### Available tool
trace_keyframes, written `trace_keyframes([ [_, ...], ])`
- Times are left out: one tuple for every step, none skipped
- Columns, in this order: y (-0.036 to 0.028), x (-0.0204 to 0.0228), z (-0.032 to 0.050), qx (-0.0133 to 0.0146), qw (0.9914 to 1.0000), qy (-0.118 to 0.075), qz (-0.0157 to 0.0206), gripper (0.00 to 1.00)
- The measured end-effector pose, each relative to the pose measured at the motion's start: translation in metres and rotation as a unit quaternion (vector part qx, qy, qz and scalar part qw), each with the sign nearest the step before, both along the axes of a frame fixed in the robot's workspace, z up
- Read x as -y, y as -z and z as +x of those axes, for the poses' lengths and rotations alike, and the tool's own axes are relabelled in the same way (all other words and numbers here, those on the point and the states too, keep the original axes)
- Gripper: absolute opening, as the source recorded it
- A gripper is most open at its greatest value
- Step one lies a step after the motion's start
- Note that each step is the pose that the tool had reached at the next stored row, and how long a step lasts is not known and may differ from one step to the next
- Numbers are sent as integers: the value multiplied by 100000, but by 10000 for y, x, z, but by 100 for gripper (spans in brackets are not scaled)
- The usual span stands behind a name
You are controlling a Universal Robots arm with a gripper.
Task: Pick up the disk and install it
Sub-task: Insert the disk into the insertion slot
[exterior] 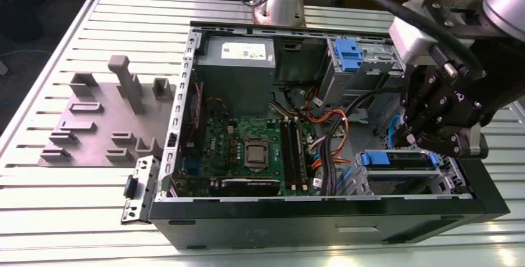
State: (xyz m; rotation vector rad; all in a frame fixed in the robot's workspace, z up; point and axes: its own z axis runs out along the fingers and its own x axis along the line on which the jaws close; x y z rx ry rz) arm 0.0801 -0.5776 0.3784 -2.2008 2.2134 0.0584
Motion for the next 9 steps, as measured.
trace_keyframes([
  [19, -4, 0, 0, 100000, 2, 6, 11],
  [37, -9, 0, 1, 100000, 1, 6, 11],
  [56, -14, 0, 0, 100000, 1, 11, 11],
  [73, -18, 0, 1, 100000, 2, 13, 11],
  [93, -22, 0, 1, 100000, 1, 14, 11],
  [111, -25, 0, 0, 100000, -1, 17, 11],
  [129, -26, 0, 1, 100000, -1, 15, 11],
  [147, -26, 0, 0, 100000, 3, 11, 11],
  [165, -26, 0, 0, 100000, -1, 12, 11],
])
